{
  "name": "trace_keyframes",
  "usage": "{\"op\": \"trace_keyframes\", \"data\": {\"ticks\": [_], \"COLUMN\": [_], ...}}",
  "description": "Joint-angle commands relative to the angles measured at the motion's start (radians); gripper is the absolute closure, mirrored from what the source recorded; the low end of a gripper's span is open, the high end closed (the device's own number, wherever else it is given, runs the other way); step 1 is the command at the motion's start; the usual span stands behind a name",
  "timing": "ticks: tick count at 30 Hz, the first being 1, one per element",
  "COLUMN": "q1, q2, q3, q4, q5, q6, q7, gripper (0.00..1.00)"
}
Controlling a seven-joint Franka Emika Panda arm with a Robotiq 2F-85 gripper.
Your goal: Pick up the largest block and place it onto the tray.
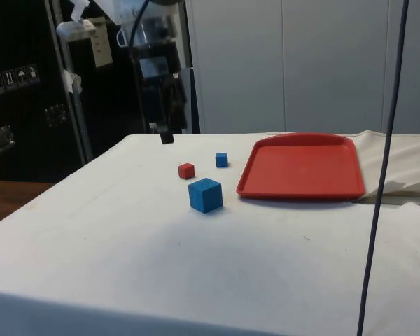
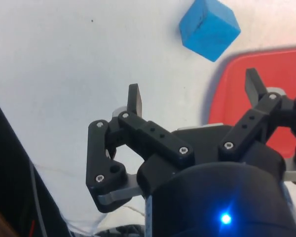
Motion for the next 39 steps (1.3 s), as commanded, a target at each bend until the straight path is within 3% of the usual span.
{"op": "trace_keyframes", "data": {"ticks": [1,13,21,22,30,39], "q1": [-0.002,0.000,0.000,0.000,0.000,0.001], "q2": [0.005,0.037,0.063,0.059,0.092,0.105], "q3": [0.004,0.000,0.002,0.001,0.005,0.004], "q4": [-0.010,-0.021,-0.044,-0.038,-0.069,-0.088], "q5": [0.016,0.025,0.045,0.037,0.048,0.040], "q6": [0.024,0.051,0.107,0.090,0.153,0.173], "q7": [-0.011,0.021,0.063,0.056,0.119,0.151], "gripper": [0.00,0.00,0.00,0.00,0.00,0.00]}}
